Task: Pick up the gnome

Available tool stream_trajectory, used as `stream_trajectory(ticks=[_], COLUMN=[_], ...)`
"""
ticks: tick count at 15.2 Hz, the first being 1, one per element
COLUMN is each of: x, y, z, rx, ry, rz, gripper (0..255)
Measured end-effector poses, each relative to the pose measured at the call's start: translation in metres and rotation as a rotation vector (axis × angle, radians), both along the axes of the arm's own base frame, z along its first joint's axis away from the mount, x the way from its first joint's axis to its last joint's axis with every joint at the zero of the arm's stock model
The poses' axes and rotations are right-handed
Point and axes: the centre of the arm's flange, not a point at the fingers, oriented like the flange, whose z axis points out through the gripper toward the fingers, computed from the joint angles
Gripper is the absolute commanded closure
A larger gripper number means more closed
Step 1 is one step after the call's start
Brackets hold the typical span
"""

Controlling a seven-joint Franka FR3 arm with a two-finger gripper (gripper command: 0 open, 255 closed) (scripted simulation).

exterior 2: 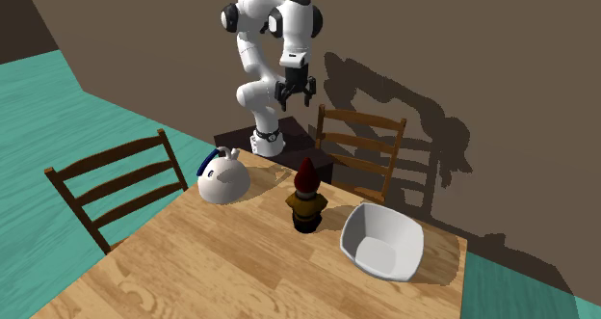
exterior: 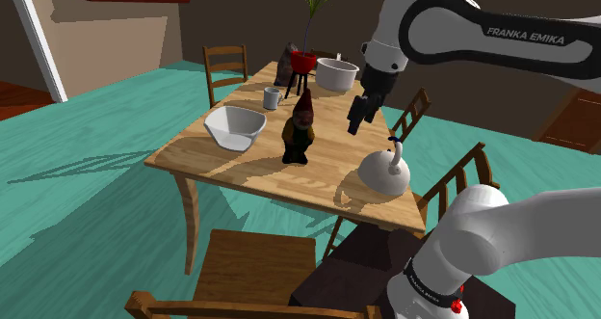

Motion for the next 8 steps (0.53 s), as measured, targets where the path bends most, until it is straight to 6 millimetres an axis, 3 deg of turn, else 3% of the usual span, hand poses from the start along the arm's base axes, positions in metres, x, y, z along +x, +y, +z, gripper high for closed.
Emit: stream_trajectory(ticks=[3,8], x=[0.006,0.039], y=[-0.001,-0.009], z=[-0.008,-0.031], rx=[-0.008,-0.037], ry=[-0.042,-0.221], rz=[-0.017,-0.08], gripper=[0,0])
